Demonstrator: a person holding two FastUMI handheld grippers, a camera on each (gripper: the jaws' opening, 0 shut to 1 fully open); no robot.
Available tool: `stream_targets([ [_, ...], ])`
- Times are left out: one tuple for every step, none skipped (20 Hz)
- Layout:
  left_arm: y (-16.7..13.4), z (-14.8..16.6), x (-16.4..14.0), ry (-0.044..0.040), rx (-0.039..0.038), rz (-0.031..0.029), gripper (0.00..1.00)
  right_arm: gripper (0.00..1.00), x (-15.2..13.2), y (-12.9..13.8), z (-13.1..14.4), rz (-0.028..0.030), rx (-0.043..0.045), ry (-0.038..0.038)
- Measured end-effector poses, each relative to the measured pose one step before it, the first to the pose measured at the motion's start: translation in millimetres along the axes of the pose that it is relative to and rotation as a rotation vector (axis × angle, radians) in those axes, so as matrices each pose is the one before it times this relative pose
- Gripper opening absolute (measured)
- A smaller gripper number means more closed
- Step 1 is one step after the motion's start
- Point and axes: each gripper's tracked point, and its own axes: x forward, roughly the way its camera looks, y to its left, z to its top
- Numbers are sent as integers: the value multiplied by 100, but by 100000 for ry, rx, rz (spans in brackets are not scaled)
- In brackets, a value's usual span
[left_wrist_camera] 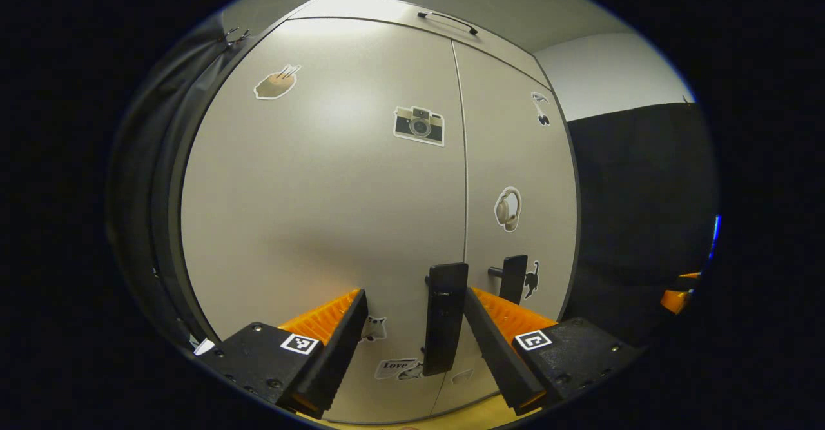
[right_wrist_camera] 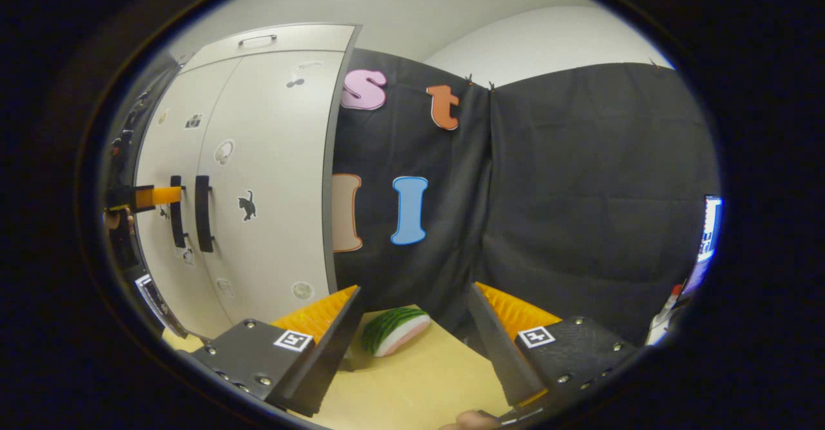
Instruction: Grasp the bottle in the cabinet with the left hand and place it on the coaster, then close the right door with the right hand and the left door with the left hand.
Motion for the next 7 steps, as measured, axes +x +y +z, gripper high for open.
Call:
stream_targets([
  [1,59,3,-200,-205,35,95,100,131,424,122,1111,130,-317],
  [-15,-50,-29,145,-159,190,95,100,101,367,222,1256,-43,-408],
  [-8,-18,-28,166,-20,286,95,100,4,522,162,1475,-120,-226],
  [30,13,34,142,32,613,95,100,-33,609,264,1606,-198,-211],
  [2,82,-81,153,656,1180,95,100,-4,515,390,1801,-326,-550],
  [-11,54,-272,858,1469,1495,96,100,-82,583,557,1675,-380,-859],
  [135,332,-679,501,2935,2721,96,100,-201,667,631,1786,-450,-988],
])
